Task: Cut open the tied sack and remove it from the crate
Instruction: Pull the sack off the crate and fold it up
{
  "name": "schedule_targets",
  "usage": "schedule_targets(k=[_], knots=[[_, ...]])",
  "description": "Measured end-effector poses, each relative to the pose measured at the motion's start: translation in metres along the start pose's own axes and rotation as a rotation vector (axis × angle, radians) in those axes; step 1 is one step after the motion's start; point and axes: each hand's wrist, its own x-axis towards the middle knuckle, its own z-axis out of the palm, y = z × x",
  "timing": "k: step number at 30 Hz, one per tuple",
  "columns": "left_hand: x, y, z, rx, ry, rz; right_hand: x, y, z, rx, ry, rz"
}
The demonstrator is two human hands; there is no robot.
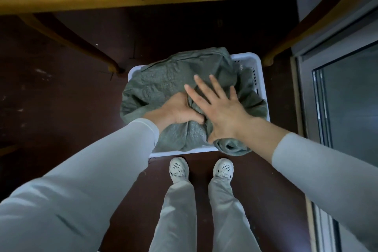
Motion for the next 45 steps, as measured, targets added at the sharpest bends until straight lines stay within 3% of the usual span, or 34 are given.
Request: schedule_targets(k=[5, 6, 10, 16, 39, 45], knots=[[-0.001, -0.019, 0.001, -0.184, -0.063, -0.021, 0.034, 0.002, 0.017, 0.248, 0.024, 0.110], [-0.001, -0.027, 0.005, -0.144, -0.052, -0.008, 0.034, 0.008, 0.022, 0.269, 0.049, 0.136], [-0.015, -0.056, 0.013, 0.402, 0.123, 0.007, 0.016, 0.031, 0.018, 0.473, 0.094, 0.296], [-0.034, -0.051, 0.018, 0.411, 0.204, 0.030, -0.008, 0.021, -0.020, 0.433, 0.136, 0.275], [-0.134, 0.015, -0.033, 0.092, 0.399, 0.300, -0.097, -0.013, -0.144, 0.400, 0.304, 0.282], [-0.158, 0.028, -0.045, -0.134, 0.363, 0.360, -0.116, -0.024, -0.175, 0.343, 0.352, 0.252]])
